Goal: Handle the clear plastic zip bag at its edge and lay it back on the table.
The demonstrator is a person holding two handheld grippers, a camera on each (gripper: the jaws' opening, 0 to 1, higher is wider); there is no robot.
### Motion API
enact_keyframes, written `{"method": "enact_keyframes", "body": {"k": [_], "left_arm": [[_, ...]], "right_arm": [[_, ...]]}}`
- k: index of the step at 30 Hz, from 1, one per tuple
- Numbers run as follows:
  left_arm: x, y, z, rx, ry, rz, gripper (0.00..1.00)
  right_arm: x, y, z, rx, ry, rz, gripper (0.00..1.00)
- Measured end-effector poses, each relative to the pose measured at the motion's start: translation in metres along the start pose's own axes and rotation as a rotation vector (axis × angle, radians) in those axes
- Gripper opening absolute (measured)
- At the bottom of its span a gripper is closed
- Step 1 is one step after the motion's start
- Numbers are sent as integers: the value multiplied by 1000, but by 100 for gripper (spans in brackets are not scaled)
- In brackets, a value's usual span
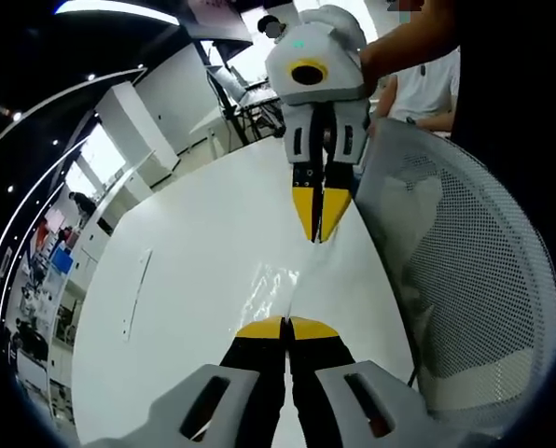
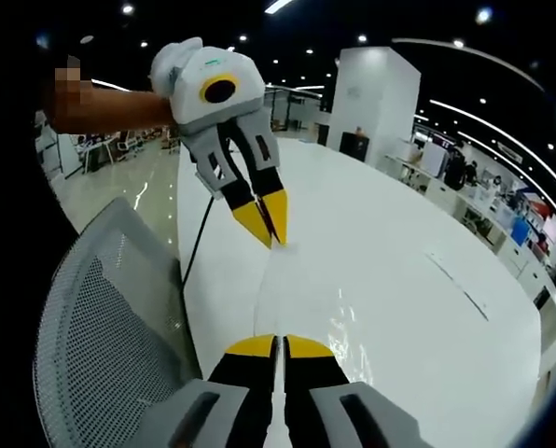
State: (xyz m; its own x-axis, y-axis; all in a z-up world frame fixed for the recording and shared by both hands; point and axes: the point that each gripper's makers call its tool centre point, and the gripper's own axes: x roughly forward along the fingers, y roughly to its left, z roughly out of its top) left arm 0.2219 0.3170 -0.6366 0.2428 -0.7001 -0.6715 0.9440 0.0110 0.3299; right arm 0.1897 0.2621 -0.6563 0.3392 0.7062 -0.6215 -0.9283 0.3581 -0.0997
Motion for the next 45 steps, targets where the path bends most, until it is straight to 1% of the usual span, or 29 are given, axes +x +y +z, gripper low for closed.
{"method": "enact_keyframes", "body": {"k": [4,8,10,13,17,20,24,28,30,33,38,45], "left_arm": [[0,-1,-1,0,5,-7,0],[0,-3,-5,-32,8,-36,0],[-1,-5,-5,-46,0,-44,0],[-3,-3,-4,-60,-12,-36,0],[-7,-2,-1,-79,-33,-28,4],[-10,1,2,-72,-45,-18,5],[-14,6,6,-66,-56,2,9],[-18,12,14,-64,-86,29,14],[-22,15,20,-61,-105,47,14],[-25,17,27,-49,-114,56,15],[-25,14,39,-23,-122,48,14],[-20,9,48,3,-126,31,14]], "right_arm": [[0,0,0,5,-1,1,0],[1,-1,-1,-5,3,-6,0],[1,-2,0,-6,5,-6,0],[1,-2,1,-14,1,-12,0],[0,-4,-1,-23,7,-14,0],[-1,-5,1,-23,1,-16,0],[-3,-8,2,-11,-6,-23,0],[-4,-10,0,0,0,-28,0],[-5,-11,-1,12,3,-33,0],[-5,-12,-2,17,3,-36,0],[-4,-13,-1,22,4,-36,0],[-4,-14,-1,25,9,-40,0]]}}
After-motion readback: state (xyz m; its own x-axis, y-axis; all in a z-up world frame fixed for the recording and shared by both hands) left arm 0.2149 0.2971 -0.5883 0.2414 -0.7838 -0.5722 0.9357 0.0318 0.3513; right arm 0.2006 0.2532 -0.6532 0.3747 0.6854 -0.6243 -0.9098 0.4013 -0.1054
